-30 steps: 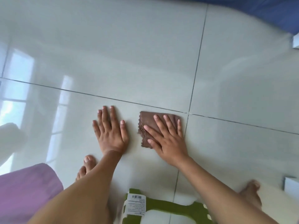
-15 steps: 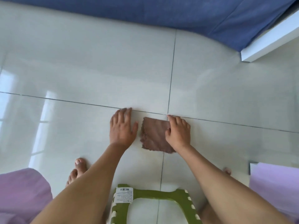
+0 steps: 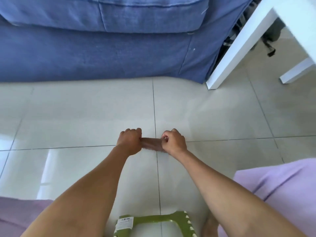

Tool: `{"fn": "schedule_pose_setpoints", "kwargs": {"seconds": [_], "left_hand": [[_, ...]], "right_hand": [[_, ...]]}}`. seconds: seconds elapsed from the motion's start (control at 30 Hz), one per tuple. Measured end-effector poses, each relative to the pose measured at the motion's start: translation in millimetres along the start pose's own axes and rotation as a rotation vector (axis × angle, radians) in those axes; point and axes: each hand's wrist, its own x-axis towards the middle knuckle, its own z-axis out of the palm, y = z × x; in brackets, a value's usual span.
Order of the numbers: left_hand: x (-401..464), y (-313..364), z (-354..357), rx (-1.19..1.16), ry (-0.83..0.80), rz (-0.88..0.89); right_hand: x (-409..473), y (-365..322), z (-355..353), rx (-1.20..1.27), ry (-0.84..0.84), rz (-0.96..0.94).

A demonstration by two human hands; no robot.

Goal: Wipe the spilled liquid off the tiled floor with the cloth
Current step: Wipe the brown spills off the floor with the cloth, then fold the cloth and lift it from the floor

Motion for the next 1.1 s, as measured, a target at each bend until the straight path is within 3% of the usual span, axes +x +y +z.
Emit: {"fn": "schedule_pose_setpoints", "kwargs": {"seconds": [0.2, 0.57, 0.8, 0.93, 1.1], "left_hand": [[22.8, 49.2, -112.1, -0.028, 0.115, 0.030], [49.0, 197.7, -249.8, -0.612, 0.366, 0.319], [36.3, 313.6, -297.9, -0.961, 0.303, 0.490], [22.7, 364.8, -318.9, -1.003, 0.225, 0.548], [15.8, 382.7, -336.4, -0.988, 0.318, 0.562]], "right_hand": [[16.0, -18.7, -101.6, 0.108, 0.237, -0.085], [3.4, 13.4, -323.0, 0.285, 0.694, -0.053], [-41.7, 58.2, -435.2, 0.446, 0.935, -0.079], [-55.0, 86.1, -478.1, 0.480, 1.041, -0.068], [-42.7, 86.1, -497.8, 0.582, 1.075, -0.074]]}}
